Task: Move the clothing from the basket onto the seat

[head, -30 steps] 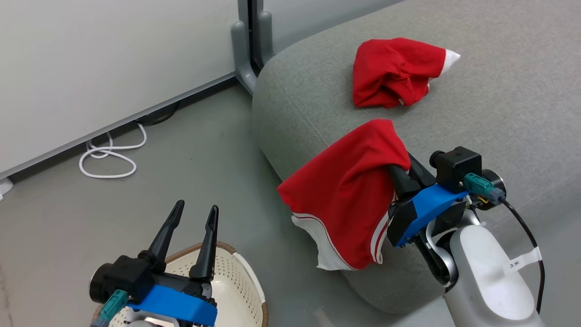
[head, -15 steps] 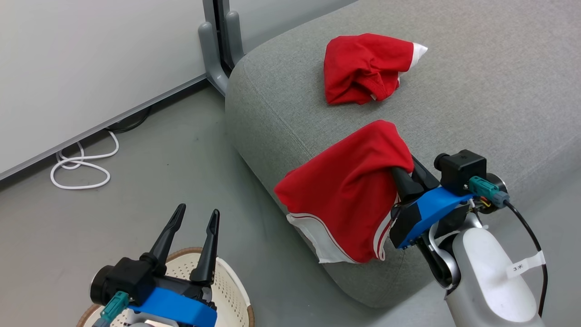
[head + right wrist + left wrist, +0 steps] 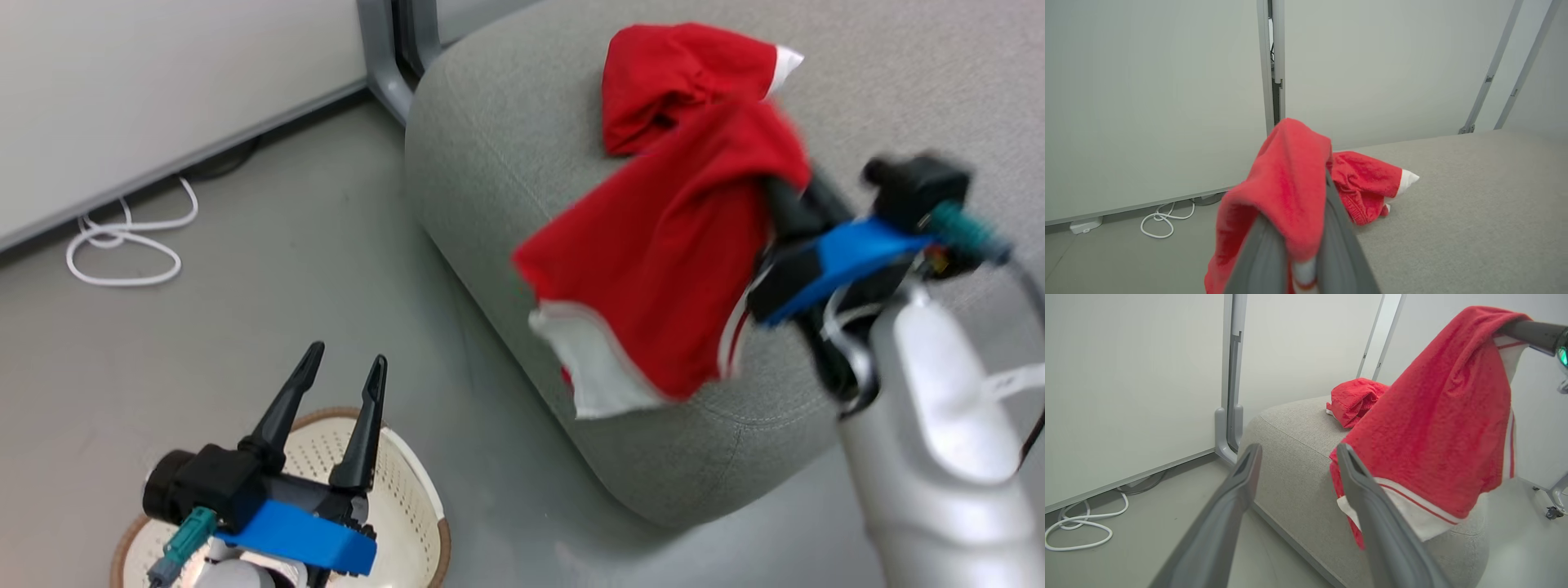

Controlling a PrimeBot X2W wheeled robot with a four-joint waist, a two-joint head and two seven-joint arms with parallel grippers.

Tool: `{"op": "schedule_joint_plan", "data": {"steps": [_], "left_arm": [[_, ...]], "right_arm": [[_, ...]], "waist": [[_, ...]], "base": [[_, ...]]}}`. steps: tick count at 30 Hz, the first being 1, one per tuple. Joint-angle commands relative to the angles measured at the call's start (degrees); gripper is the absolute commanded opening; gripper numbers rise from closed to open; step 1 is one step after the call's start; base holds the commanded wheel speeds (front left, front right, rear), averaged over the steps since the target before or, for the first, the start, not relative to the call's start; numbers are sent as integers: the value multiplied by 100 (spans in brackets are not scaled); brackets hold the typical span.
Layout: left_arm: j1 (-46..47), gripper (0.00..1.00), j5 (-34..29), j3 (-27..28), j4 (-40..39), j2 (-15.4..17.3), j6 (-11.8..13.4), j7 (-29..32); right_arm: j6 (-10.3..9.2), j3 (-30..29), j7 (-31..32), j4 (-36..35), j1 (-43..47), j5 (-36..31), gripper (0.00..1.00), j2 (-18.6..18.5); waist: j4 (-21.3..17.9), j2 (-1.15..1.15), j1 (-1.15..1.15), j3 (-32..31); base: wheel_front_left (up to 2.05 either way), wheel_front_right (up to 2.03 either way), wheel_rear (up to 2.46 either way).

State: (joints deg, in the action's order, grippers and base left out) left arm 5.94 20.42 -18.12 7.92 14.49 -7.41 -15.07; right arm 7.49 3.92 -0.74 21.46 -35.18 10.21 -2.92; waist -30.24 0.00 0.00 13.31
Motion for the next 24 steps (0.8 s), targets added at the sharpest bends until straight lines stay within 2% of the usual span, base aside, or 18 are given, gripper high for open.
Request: {"op": "schedule_joint_plan", "data": {"steps": [1,8,17,24], "left_arm": [[135,100,-38,-27,-60,93,-12,-15],[435,100,-131,-9,-481,478,24,106],[678,100,-300,154,-1360,930,87,406],[857,100,-389,195,-1935,1115,128,631]], "right_arm": [[2,-161,27,-34,-339,32,0,-55],[1,-1137,540,-178,-1969,517,0,-656],[2,-2580,698,-34,-3465,165,0,-1445],[2,-3211,571,513,-3722,-162,0,-1464]], "waist": [[58,0,0,306],[171,0,0,1296],[337,0,0,2375],[507,0,0,2950]], "base": [[0,0,0],[0,0,0],[0,0,0],[0,0,0]]}}
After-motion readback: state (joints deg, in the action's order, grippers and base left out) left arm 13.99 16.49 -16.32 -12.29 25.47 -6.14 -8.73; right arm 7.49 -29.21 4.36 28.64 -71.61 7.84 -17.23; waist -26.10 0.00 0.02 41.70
